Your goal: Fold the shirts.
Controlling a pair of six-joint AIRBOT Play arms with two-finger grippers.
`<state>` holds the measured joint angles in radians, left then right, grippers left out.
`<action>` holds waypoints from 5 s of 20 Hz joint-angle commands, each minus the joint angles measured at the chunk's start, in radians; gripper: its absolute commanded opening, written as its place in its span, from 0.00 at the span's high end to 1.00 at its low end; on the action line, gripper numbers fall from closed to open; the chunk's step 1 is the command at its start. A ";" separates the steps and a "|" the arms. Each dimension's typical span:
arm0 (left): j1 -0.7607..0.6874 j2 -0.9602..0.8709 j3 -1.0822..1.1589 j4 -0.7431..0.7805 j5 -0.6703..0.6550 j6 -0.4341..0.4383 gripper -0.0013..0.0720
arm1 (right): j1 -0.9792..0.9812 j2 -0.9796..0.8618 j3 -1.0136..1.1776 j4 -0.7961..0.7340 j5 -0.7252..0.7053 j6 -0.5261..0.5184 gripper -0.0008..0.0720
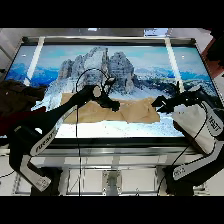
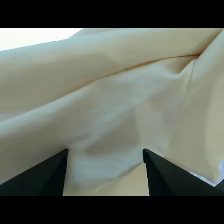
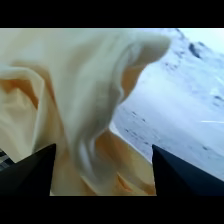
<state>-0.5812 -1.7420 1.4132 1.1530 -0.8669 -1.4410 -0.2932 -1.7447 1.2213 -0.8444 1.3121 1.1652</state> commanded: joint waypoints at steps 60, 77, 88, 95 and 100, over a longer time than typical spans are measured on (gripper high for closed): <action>0.264 0.338 0.354 0.702 -0.668 -0.139 0.97 | 0.582 -0.014 0.284 -0.135 -0.348 0.514 0.24; 0.264 0.338 0.354 0.624 -0.648 -0.155 0.97 | 0.706 -0.289 0.308 0.554 -0.347 0.258 0.36; 0.264 0.338 0.354 0.623 -0.657 -0.130 0.97 | 0.495 -0.092 0.308 0.584 -0.277 0.057 0.95; 0.264 0.338 0.354 0.572 -0.658 -0.134 0.97 | 0.018 0.246 0.307 0.017 0.017 0.352 0.95; 0.264 0.338 0.354 0.445 -0.658 -0.134 0.97 | -0.414 0.431 0.308 -0.040 0.231 0.410 0.95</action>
<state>-0.3183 -1.4033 1.7660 1.6745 -1.5257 -1.5738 -0.4786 -1.4166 1.5284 -0.8074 1.4021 1.5208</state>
